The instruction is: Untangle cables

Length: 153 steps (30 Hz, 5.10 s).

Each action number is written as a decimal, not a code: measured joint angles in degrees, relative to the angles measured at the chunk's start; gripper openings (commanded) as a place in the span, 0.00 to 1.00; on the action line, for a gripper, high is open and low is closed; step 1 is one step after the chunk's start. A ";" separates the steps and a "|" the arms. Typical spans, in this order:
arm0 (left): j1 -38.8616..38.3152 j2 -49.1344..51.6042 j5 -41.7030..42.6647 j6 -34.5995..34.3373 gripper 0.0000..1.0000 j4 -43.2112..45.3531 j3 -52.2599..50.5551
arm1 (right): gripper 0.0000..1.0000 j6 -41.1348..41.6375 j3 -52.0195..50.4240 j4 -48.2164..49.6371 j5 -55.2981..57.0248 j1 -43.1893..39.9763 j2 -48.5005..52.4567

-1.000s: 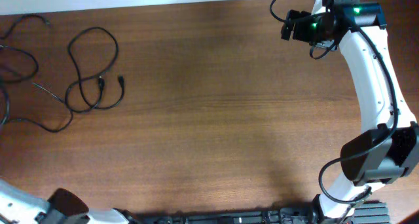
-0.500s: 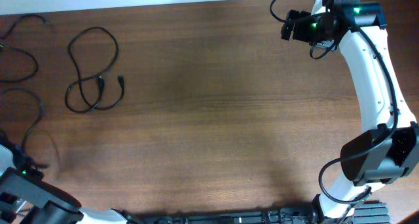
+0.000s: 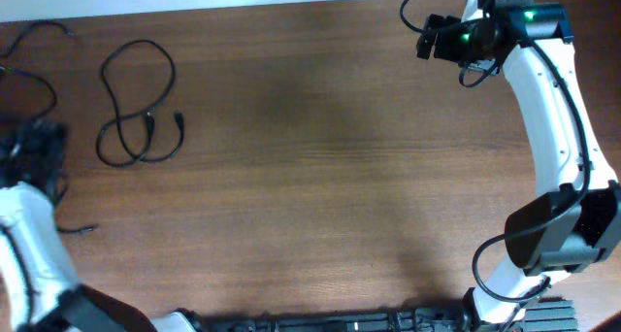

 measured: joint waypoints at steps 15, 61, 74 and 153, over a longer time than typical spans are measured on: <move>-25.49 -37.59 5.33 32.28 0.99 -28.52 0.74 | 0.98 0.00 0.00 -0.02 0.00 0.00 0.00; -39.04 -86.33 1.62 43.01 0.99 32.87 -70.16 | 0.98 0.00 0.00 -0.04 0.00 0.00 0.00; -40.22 -86.33 1.42 43.01 0.99 32.87 -70.16 | 0.98 0.02 0.00 -0.02 0.00 0.00 0.00; -40.22 -86.29 1.22 43.01 0.99 32.96 -70.25 | 0.98 -15.06 -105.72 55.58 1.66 -8.92 -105.92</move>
